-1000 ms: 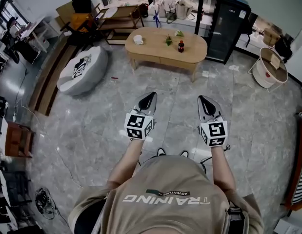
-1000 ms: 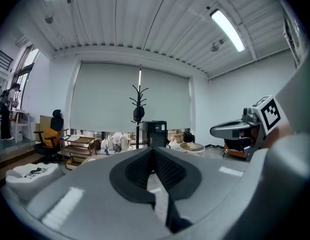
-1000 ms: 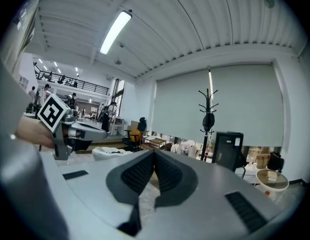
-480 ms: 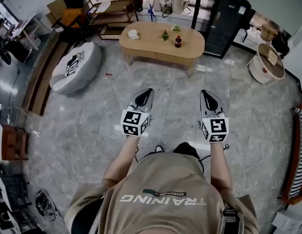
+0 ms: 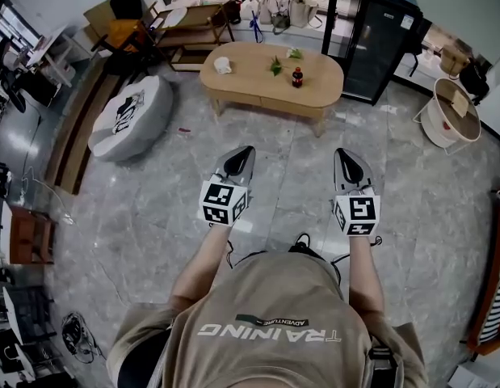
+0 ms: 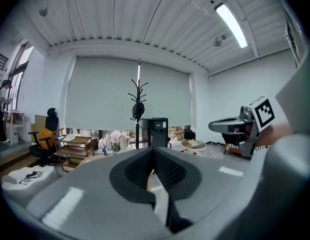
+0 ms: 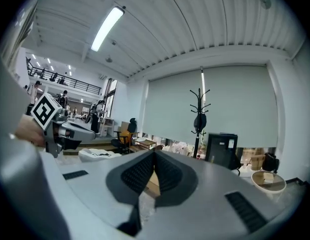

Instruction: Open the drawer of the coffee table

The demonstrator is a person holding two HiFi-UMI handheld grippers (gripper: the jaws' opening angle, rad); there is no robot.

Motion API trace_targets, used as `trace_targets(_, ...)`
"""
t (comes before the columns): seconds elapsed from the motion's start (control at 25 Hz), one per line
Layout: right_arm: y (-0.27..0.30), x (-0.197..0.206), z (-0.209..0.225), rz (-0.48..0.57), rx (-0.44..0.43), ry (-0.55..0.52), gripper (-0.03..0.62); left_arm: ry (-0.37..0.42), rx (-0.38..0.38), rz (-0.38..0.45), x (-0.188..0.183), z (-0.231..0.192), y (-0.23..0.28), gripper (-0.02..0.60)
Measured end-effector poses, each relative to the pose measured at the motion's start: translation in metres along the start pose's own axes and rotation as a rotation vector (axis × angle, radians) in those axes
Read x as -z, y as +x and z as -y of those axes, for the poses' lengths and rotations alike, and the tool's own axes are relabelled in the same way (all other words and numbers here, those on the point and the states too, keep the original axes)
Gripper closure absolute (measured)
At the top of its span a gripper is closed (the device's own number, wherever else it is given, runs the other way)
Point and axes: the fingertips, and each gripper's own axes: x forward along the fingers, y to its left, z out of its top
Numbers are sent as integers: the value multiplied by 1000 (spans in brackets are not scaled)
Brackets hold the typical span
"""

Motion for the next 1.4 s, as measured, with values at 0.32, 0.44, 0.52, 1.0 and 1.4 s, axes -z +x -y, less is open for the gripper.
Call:
trace_targets(0.32, 13, 23, 72, -27, -30, 25, 591, 21, -34, -1, -16, 18, 57, 575)
trace_targets(0.44, 22, 34, 101, -33, -13, 47, 591, 31, -31, -9, -21, 16, 69, 575)
trace_targets(0.52, 28, 42, 108, -45, -9, 64, 591, 43, -37, -12, -22, 15, 70, 575)
trace_targets(1.0, 82, 49, 75, -114, -55, 27, 591, 1, 29, -27, -1, -14, 101, 575)
trace_targets(1.4, 97, 38, 59, -143, 44, 5, 591, -25, 121, 2, 1, -58, 119, 575)
